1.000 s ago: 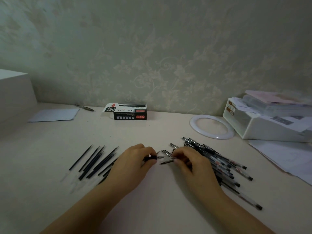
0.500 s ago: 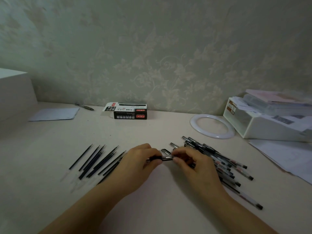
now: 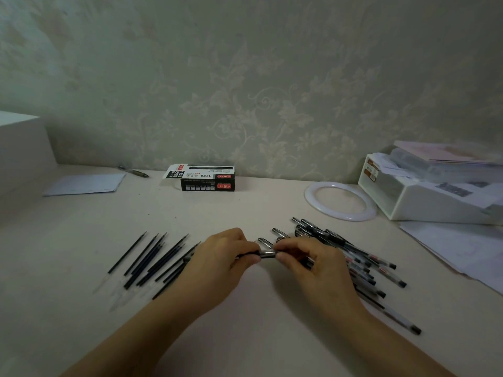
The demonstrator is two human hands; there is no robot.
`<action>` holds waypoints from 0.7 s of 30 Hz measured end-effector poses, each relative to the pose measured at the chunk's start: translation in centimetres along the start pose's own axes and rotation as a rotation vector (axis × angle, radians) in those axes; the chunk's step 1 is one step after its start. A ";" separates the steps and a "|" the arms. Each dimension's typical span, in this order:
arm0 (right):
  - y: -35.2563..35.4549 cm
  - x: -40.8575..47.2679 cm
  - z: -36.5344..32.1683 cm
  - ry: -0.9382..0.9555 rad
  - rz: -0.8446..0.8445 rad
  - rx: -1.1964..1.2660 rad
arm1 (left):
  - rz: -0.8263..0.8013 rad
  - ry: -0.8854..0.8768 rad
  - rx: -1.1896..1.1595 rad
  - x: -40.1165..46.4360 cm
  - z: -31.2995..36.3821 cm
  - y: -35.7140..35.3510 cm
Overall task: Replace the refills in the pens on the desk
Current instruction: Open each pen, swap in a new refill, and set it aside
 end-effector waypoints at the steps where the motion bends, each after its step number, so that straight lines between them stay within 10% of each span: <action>1: 0.1 0.0 -0.1 0.004 0.002 0.000 | 0.005 0.000 -0.009 0.0 0.0 0.0; 15: -0.2 0.0 -1.1 0.013 0.027 -0.131 | 0.126 0.048 -0.058 0.2 -0.7 1.2; 21: 0.3 -0.4 -1.6 0.102 0.062 -0.369 | 0.485 0.430 0.196 -1.8 -7.0 9.1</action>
Point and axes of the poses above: each hand's wrist, its own x-axis towards the middle knuckle, its own y-axis out of the back of the hand, z = x × y, the point moved 10 cm from there along x, towards the middle knuckle, and after that the axes turned 11 degrees about -x, right-handed, at the moved point
